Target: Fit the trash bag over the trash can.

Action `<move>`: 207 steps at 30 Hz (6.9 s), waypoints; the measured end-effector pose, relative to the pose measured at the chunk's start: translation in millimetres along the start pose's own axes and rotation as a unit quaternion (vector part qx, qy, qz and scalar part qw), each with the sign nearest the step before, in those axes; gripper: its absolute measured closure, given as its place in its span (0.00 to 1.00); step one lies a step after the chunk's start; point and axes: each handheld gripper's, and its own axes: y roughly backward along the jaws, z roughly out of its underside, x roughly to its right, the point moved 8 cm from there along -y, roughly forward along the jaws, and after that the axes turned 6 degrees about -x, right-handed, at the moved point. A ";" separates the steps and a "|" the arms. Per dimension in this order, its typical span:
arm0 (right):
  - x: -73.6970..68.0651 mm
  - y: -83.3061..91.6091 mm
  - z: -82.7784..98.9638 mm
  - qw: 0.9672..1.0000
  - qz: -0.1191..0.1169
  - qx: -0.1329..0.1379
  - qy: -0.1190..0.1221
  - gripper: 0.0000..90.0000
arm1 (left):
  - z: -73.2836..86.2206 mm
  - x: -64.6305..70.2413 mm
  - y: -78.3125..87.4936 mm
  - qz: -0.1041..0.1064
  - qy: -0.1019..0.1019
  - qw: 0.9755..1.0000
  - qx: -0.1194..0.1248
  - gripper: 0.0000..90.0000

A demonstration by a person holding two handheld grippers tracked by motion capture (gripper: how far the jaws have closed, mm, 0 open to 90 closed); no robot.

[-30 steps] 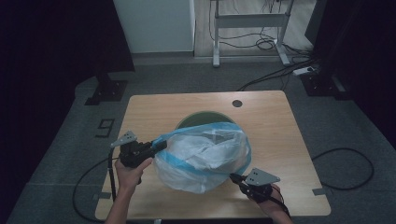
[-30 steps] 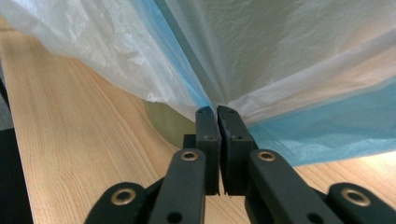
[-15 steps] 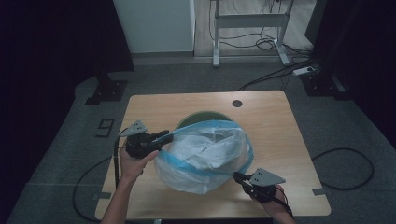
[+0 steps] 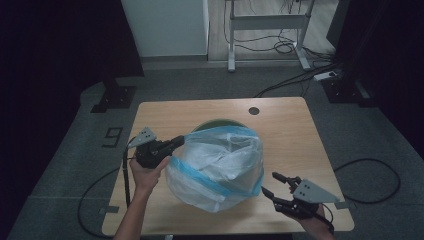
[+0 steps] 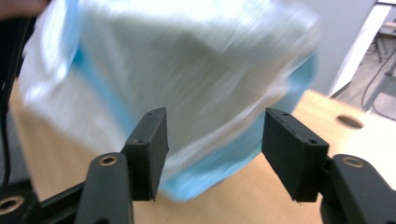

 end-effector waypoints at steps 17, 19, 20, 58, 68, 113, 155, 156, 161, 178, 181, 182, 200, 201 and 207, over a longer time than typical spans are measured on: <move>39.6 -57.7 -68.4 0.999 -0.023 -0.014 -0.043 0.35 | -6.6 2.0 2.4 0.009 0.007 1.000 0.029 1.00; 38.0 -62.2 -66.4 0.998 -0.024 -0.022 -0.047 0.36 | -6.2 1.7 2.9 0.010 0.008 0.999 0.029 1.00; 37.6 -63.7 -65.5 0.998 -0.022 -0.027 -0.046 0.39 | -6.1 1.5 3.2 0.010 0.008 0.999 0.029 1.00; 98.5 -112.8 -55.0 0.988 0.095 -0.040 -0.113 0.96 | 24.3 -54.6 -50.9 -0.040 0.081 0.994 -0.058 1.00; 96.9 -126.3 -39.4 0.988 0.064 -0.070 -0.121 0.97 | 38.8 -51.1 -67.0 -0.011 0.112 0.989 -0.098 1.00; 78.1 -66.0 -72.6 0.992 0.023 0.001 -0.127 0.50 | 47.5 -59.9 -56.2 -0.022 0.124 0.988 -0.095 0.98; -72.1 -33.9 -14.7 0.985 -0.168 -0.015 0.027 0.99 | 54.1 -48.1 -36.4 -0.005 0.111 0.990 -0.086 0.99; -73.6 -37.8 -10.0 0.985 -0.167 -0.023 0.030 0.99 | 54.6 -47.5 -36.3 -0.005 0.111 0.990 -0.087 0.99; -67.3 -54.3 7.8 0.987 -0.152 -0.043 0.023 0.99 | 58.1 -45.3 -36.7 -0.007 0.104 0.990 -0.099 0.99; -52.0 -70.5 45.4 0.990 -0.118 -0.076 0.000 0.98 | 66.9 -42.5 -45.0 -0.005 0.106 0.988 -0.115 0.99; -48.0 -67.9 45.6 0.991 -0.114 -0.064 -0.019 0.82 | 66.7 -42.5 -44.7 -0.006 0.106 0.988 -0.114 0.99; -46.8 -63.7 42.7 0.992 -0.111 -0.054 -0.025 0.76 | 66.7 -42.7 -44.5 -0.006 0.106 0.988 -0.114 0.99; -22.9 -55.1 5.5 0.998 -0.008 -0.010 -0.063 0.66 | 66.5 -40.3 -45.4 -0.004 0.105 0.988 -0.113 0.98; -21.7 -55.7 5.7 0.998 -0.005 -0.012 -0.061 0.77 | 66.3 -40.3 -45.2 -0.005 0.103 0.988 -0.112 0.98; -9.5 -58.2 5.6 0.999 0.023 -0.021 -0.031 0.99 | 66.8 -41.3 -43.6 -0.020 0.098 0.988 -0.114 0.99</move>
